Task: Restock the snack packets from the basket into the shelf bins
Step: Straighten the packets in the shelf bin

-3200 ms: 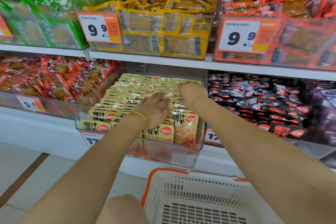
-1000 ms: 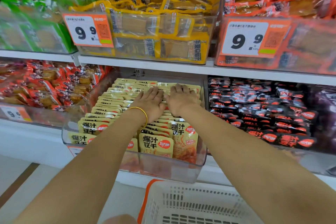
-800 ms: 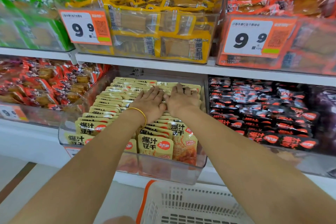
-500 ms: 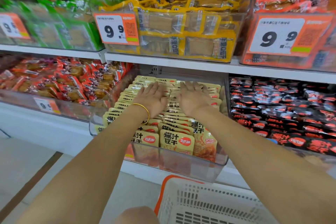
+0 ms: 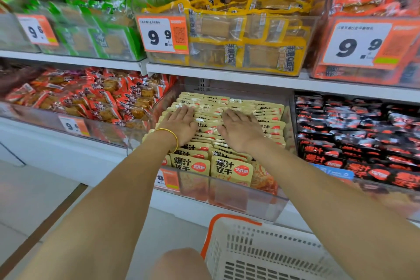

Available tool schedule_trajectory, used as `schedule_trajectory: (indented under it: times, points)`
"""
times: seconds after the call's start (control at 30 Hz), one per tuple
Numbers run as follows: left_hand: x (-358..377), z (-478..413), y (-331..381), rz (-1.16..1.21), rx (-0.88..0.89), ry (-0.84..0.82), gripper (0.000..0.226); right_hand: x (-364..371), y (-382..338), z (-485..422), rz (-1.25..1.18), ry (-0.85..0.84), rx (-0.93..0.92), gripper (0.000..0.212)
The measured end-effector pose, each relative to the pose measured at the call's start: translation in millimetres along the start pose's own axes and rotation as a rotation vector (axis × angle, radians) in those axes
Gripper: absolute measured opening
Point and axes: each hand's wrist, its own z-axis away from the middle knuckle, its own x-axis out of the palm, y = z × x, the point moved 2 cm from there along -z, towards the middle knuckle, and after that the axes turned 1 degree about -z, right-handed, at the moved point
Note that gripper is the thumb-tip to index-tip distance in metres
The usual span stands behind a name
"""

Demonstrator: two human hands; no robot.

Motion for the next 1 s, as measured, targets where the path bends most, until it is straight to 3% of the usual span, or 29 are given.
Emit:
schedule_trajectory:
  times: [0.2, 0.57, 0.73, 0.87, 0.93, 1.0]
  points:
    - [0, 15, -11, 0.015, 0.022, 0.003, 0.055, -12, -16, 22, -0.145, 0.067, -0.030, 0.057]
    - [3, 23, -17, 0.032, 0.053, -0.002, 0.052, 7, -41, 35, -0.139, 0.030, -0.043, 0.058]
    - [-17, 51, -10, 0.158, 0.099, 0.171, 0.050, -8, -31, 54, -0.315, 0.193, -0.057, 0.053]
    - [-20, 89, 15, 0.137, 0.418, 0.425, 0.045, -21, -14, 97, -0.411, 0.411, -0.066, 0.029]
    - [-10, 108, 26, 0.131, 0.598, 0.570, 0.027, -20, -6, 121, -0.355, 0.449, -0.034, 0.017]
    - [6, 119, 33, 0.061, 0.662, 0.584, 0.013, -17, -2, 141, -0.242, 0.419, -0.014, 0.012]
